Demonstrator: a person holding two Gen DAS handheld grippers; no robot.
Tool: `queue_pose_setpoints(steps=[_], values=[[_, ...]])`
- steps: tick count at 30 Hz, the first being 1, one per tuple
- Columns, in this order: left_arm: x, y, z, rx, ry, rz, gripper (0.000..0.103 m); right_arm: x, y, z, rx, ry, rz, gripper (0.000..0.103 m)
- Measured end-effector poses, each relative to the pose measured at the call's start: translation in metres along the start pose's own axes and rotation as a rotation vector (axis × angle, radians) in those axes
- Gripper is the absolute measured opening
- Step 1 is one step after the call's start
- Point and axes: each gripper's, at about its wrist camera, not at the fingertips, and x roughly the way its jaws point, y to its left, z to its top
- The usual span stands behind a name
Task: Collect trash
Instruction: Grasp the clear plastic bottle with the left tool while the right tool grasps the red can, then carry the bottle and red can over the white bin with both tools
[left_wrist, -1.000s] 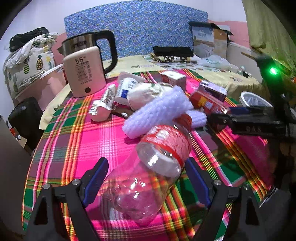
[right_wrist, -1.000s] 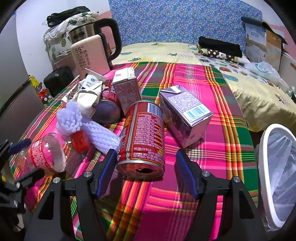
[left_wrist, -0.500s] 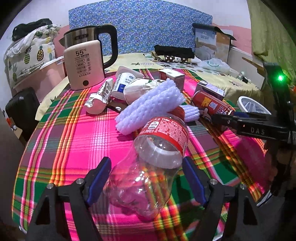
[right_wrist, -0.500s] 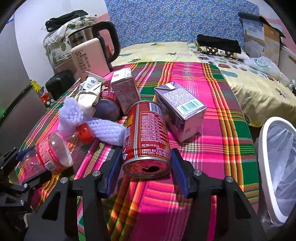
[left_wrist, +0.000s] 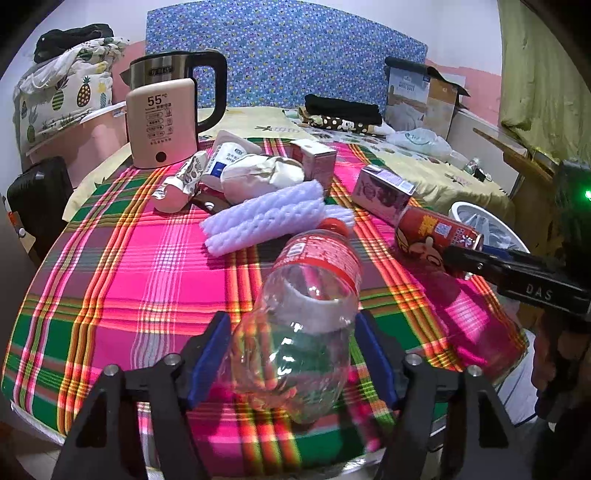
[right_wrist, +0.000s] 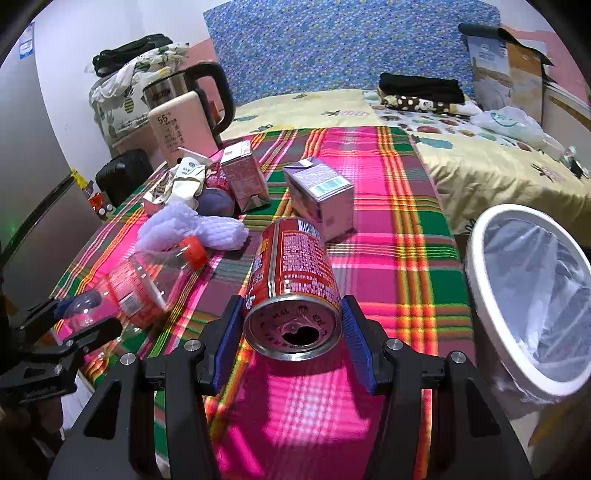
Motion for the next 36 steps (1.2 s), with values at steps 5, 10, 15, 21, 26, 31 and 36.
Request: queue_pose_setpoints(steps=[5, 10, 15, 21, 26, 31, 36], values=[[0.002, -0.007, -0.002, -0.005, 0.018, -0.007, 0.067, -0.005, -0.007, -0.007, 0.016, -0.012, -0.011, 0.054], [0.001, -0.016, -0.004, 0.007, 0.022, -0.008, 0.067, -0.010, -0.013, -0.013, 0.031, -0.018, -0.017, 0.054], [0.001, -0.018, -0.001, -0.017, 0.020, -0.018, 0.066, -0.016, -0.019, -0.015, 0.044, -0.034, -0.019, 0.054], [-0.001, -0.025, 0.000, -0.013, 0.007, -0.026, 0.066, -0.023, -0.023, -0.018, 0.049, -0.054, -0.023, 0.054], [0.007, -0.040, -0.001, 0.079, 0.061, -0.049, 0.067, -0.022, -0.026, -0.020, 0.058, -0.054, -0.020, 0.054], [0.016, -0.042, 0.010, 0.076, 0.100, -0.062, 0.076, -0.025, -0.028, -0.023, 0.063, -0.060, -0.014, 0.054], [0.027, -0.049, 0.015, 0.095, 0.116, -0.069, 0.069, -0.028, -0.034, -0.024, 0.075, -0.065, -0.019, 0.054]])
